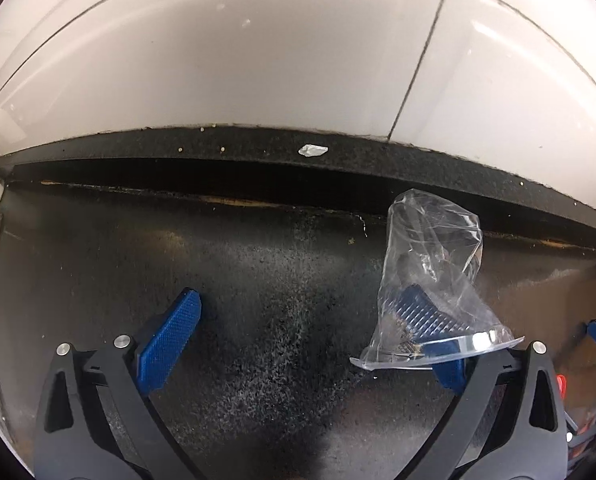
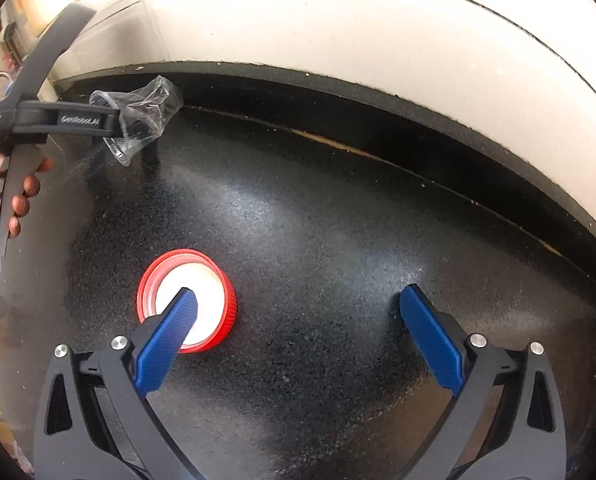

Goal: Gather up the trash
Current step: 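Grasp the clear plastic cup with the left tool while the right tool grasps the red lid, then carry the clear cup and red lid over the bin with both tools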

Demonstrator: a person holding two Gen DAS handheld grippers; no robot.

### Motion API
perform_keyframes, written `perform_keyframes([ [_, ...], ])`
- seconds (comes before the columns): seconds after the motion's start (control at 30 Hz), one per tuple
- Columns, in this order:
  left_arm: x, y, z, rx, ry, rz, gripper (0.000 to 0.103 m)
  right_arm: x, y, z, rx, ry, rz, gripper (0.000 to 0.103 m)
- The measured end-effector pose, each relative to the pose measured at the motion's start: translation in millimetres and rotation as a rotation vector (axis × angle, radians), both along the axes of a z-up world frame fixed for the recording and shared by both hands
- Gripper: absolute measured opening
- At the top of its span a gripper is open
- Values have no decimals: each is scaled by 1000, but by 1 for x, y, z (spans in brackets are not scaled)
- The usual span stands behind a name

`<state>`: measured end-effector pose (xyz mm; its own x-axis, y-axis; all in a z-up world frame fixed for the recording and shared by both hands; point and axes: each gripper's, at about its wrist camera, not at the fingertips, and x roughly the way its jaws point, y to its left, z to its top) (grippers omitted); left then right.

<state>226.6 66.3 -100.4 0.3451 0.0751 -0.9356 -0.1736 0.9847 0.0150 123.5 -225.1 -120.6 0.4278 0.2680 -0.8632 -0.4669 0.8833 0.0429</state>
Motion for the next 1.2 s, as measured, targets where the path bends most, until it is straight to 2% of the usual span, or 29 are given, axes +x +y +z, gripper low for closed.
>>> perform_keyframes([
  [0.07, 5, 0, -1, -1, -18, 28, 97, -1, 1, 0, -7, 21, -9, 95],
  [0.1, 10, 5, -4, 7, -47, 49, 95, -4, 1, 0, -2, 12, -12, 90],
  [0.13, 8, 3, -3, 14, -72, 37, 87, -6, 2, 5, 12, -2, -15, 65],
  [0.17, 5, 0, 1, 20, -91, 2, 76, -2, 3, 8, 26, -2, -21, 19],
  [0.2, 2, -5, 6, 25, -99, -36, 22, -4, 5, 10, 22, -1, -39, 15],
  [0.23, 0, -12, 11, 33, -80, -70, 5, -7, 9, 10, -3, -6, -53, 16],
  [0.3, -9, -14, 17, -10, -73, -82, 5, -8, 3, 8, 55, 39, -76, 12],
  [0.33, -15, -13, 21, -27, -65, -80, 5, -6, 0, 8, 76, 68, -90, 6],
  [0.4, -35, -6, 32, -43, -67, -58, 5, -8, -7, 11, 92, 102, -114, 6],
  [0.47, -62, 8, 46, -62, -80, -12, 5, -15, -8, 17, 89, 94, -104, 6],
  [0.57, -108, 41, 64, -81, -102, 109, 5, -27, -1, 26, 105, 95, -84, 6],
  [0.67, -166, 82, 74, -96, -133, 281, 5, -44, 18, 37, 145, 94, -31, 6],
  [0.77, -239, 123, 78, -89, -152, 443, 5, -70, 53, 48, 169, 84, 77, 6],
  [0.9, -339, 164, 84, -68, -140, 581, 5, -118, 125, 50, 172, 109, 278, 6],
  [1.07, -451, 192, 82, -15, -97, 743, 5, -180, 218, 69, 184, 141, 517, 6],
  [1.13, -485, 196, 81, -24, -90, 805, 5, -221, 255, 72, 191, 166, 647, 6],
  [1.2, -520, 197, 75, -42, -81, 865, 5, -248, 281, 75, 183, 194, 725, 6],
])
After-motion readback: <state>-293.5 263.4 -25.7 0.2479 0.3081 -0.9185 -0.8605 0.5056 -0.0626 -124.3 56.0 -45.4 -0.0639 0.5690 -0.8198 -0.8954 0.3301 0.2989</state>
